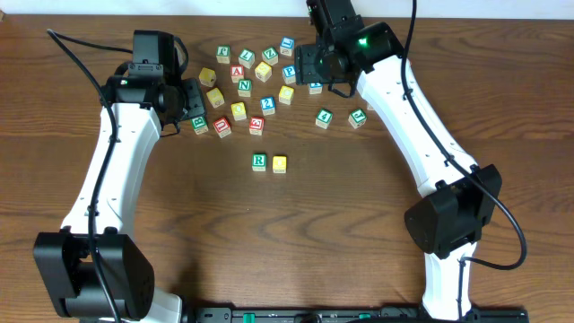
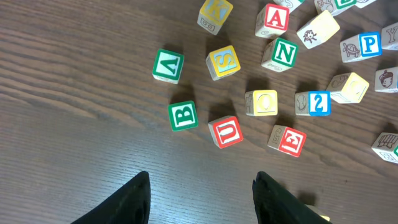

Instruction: Spell out ROBOT

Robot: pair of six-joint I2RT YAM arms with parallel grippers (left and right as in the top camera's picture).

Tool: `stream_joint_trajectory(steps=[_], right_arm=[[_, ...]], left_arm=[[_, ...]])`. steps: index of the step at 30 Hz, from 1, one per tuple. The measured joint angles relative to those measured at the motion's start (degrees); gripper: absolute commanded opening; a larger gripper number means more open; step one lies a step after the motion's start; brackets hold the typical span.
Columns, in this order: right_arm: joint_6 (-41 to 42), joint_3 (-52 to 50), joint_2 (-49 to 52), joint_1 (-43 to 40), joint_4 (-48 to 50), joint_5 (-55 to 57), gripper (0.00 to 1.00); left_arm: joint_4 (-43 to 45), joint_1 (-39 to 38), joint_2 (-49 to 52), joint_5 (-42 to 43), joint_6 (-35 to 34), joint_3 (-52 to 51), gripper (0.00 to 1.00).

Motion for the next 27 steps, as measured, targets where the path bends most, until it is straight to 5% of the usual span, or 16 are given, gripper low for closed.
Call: stream_joint_trajectory(steps=[27], right_arm=[[1.1,-0.2,0.9,-0.2,0.2,0.0,0.69]], left_arm=[[1.2,0.0,0.0,0.0,0.0,0.0,0.52]])
